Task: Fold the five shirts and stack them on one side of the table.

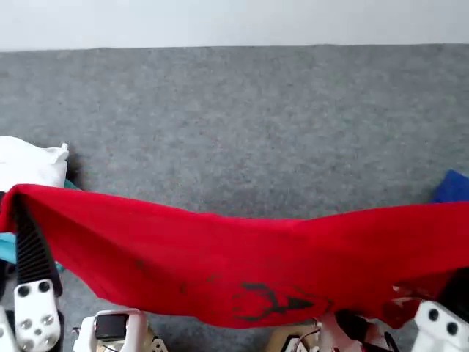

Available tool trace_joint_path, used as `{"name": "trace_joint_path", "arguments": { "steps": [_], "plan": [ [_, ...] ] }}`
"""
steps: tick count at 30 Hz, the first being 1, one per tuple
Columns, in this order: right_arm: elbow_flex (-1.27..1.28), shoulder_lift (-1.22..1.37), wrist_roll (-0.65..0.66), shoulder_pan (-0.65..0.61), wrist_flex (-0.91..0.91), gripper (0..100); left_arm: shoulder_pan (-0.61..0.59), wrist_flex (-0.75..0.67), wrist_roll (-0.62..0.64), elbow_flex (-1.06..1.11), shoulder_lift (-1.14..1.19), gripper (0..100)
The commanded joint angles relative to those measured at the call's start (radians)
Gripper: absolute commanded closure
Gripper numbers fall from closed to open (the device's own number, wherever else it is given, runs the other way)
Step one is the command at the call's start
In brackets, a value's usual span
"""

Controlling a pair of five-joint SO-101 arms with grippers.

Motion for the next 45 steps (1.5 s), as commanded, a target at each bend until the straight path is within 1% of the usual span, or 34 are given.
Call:
{"name": "trace_joint_path", "arguments": {
  "steps": [1,7,10,15,18,23,27,32,35,40,45],
  "plan": [
    [0.097,0.024,-0.064,0.010,-0.077,98.7,-0.003,-0.035,-0.009,0.091,0.009,99],
    [0.322,0.102,-0.078,-0.004,-0.203,98.7,-0.003,-0.181,-0.009,0.364,0.009,99],
    [0.433,0.143,-0.077,-0.079,-0.225,98.7,-0.002,-0.279,-0.009,0.521,0.009,99],
    [0.612,0.206,-0.077,-0.159,-0.229,98.7,-0.002,-0.506,-0.014,0.763,0.009,99],
    [0.698,0.239,-0.078,-0.170,-0.243,98.7,-0.002,-0.623,-0.015,0.860,0.009,99],
    [0.741,0.259,-0.075,-0.166,-0.282,98.7,-0.003,-0.643,-0.061,0.877,0.009,99],
    [0.769,0.283,-0.074,-0.170,-0.286,98.7,-0.002,-0.658,-0.071,0.915,0.011,99],
    [0.806,0.344,-0.077,-0.170,-0.289,98.7,-0.003,-0.792,-0.072,1.029,0.011,99],
    [0.809,0.390,-0.078,-0.170,-0.331,98.7,-0.003,-0.862,-0.086,1.093,0.029,99],
    [0.809,0.507,-0.078,-0.166,-0.441,98.7,-0.005,-0.996,-0.115,1.087,0.215,99],
    [0.809,0.628,-0.075,-0.162,-0.595,98.7,0.002,-1.132,-0.115,0.957,0.499,100]
  ]
}}
